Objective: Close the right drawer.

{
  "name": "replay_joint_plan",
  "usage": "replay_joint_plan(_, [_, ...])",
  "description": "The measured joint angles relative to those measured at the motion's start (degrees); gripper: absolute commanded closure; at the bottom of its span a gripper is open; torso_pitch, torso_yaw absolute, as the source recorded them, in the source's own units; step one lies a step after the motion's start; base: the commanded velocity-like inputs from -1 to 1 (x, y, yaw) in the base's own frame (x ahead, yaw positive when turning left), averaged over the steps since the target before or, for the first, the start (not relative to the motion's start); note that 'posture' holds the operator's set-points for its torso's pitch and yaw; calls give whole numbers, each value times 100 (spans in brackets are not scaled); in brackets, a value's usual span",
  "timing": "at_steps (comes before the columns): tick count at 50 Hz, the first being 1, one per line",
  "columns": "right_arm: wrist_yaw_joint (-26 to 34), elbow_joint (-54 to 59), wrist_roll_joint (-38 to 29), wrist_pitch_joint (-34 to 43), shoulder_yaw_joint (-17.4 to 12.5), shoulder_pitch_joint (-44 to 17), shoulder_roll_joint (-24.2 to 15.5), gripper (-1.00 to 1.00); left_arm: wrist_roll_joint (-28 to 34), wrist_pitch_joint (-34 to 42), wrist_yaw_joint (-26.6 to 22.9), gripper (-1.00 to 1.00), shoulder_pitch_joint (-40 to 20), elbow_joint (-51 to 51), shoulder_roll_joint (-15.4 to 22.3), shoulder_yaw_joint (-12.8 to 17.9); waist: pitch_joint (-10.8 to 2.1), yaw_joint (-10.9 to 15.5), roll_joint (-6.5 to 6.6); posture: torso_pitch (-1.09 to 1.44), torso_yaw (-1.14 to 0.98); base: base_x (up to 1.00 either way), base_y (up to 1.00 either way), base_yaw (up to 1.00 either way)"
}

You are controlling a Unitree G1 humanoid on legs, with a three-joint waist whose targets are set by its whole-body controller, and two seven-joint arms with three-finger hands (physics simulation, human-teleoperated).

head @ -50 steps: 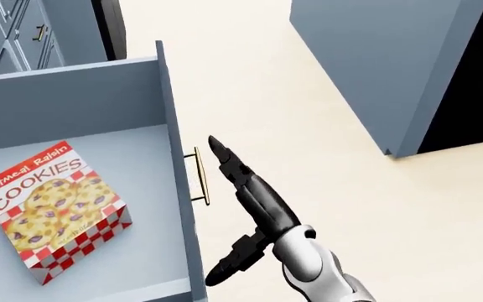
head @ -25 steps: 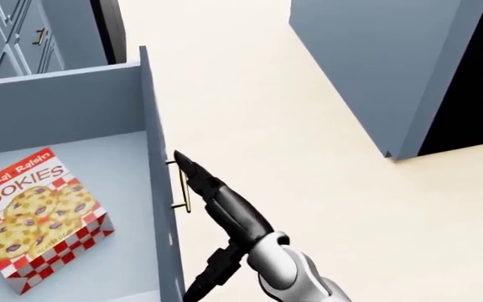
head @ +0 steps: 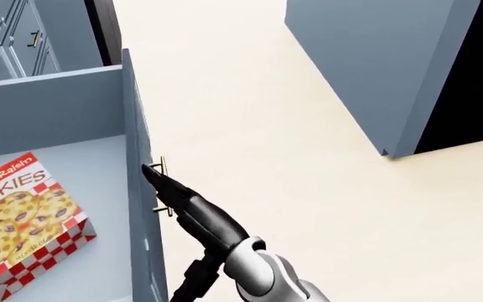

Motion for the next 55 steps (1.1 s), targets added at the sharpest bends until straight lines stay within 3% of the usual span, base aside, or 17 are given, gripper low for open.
replay_joint_plan(11, [17,36,-32,106,-48,-16,98,-100,-56,83,-12,-100,-40,-65,-15,72,-2,-30,25,0,0,0,0,0])
replay_joint_plan(19, [408,-3,75,19,-128,80,126,-100,-49,96,-24,-100,-17,-81,-22,50,-23,-81,41,0,0,0,0,0])
replay_joint_plan(55, [1160,70,-280,91,17,-4,465,-100,-100,224,-47,-100,-70,-176,-37,122,-27,-72,75,0,0,0,0,0])
